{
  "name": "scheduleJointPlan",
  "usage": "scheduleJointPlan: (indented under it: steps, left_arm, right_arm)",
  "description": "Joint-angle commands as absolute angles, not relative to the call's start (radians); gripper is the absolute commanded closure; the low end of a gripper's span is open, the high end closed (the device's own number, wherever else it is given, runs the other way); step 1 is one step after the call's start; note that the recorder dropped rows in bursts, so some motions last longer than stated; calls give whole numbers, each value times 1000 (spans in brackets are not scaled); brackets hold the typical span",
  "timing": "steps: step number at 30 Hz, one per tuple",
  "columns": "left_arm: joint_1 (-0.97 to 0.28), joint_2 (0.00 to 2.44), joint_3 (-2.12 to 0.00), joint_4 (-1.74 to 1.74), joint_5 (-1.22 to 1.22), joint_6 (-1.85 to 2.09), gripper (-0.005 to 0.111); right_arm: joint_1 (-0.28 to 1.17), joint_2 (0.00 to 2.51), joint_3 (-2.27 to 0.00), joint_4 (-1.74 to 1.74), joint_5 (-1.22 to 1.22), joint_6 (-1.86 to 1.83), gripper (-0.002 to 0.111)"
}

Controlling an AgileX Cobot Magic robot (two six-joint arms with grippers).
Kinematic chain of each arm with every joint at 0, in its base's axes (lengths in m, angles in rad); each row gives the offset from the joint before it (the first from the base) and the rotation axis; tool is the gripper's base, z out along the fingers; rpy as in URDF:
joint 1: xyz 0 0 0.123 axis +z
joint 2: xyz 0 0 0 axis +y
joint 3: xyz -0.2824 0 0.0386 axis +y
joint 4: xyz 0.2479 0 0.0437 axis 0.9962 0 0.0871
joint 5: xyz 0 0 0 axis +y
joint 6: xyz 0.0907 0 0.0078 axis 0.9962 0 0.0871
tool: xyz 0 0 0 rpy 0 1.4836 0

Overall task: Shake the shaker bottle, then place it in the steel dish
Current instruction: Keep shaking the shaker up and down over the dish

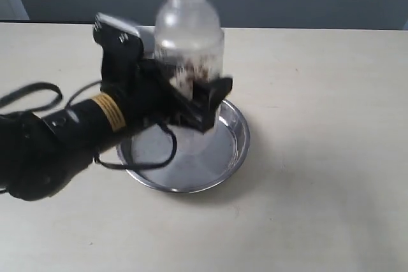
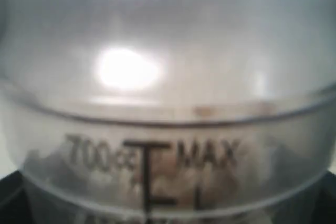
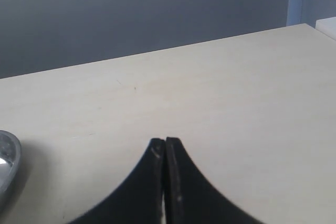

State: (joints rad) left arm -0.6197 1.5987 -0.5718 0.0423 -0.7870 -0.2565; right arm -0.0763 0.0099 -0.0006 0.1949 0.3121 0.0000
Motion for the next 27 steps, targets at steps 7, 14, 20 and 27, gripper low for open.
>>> scheduleJointPlan:
  steps: [7,14,20,27]
  left_arm:
    - [-620,1474,-675,226,-588,-223,106]
    - [-620,1514,-648,220,-791,-228,106]
    - [-620,1407,-688,81,-626,-153,106]
    - [-620,1580,-632,151,-765,-212,106]
  right_arm:
    - [-79,5,0,193,304,0,109]
    - [-79,5,0,193,304,0,109]
    - [-79,5,0,193,304,0,109]
    - [-79,5,0,193,304,0,109]
